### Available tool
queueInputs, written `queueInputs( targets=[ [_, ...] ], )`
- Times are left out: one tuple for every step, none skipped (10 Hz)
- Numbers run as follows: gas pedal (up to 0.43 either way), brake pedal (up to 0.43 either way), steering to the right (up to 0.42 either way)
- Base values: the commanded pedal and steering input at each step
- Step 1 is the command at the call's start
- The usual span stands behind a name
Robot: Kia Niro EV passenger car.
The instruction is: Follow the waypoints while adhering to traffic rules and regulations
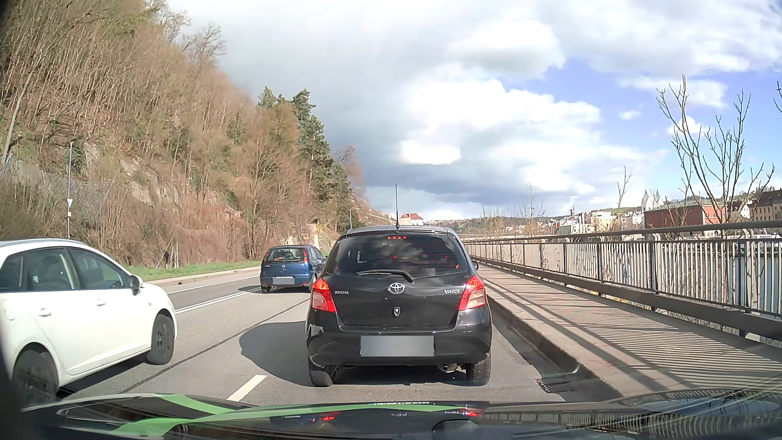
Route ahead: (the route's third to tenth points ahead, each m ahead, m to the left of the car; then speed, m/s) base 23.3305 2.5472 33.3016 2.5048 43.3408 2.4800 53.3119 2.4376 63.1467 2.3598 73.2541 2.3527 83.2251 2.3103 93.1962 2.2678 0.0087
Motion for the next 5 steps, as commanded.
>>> queueInputs(
  targets=[
    [0.000, 0.152, -0.007],
    [0.000, 0.159, -0.007],
    [0.000, 0.165, -0.007],
    [0.000, 0.171, -0.007],
    [0.000, 0.177, -0.007]
  ],
)
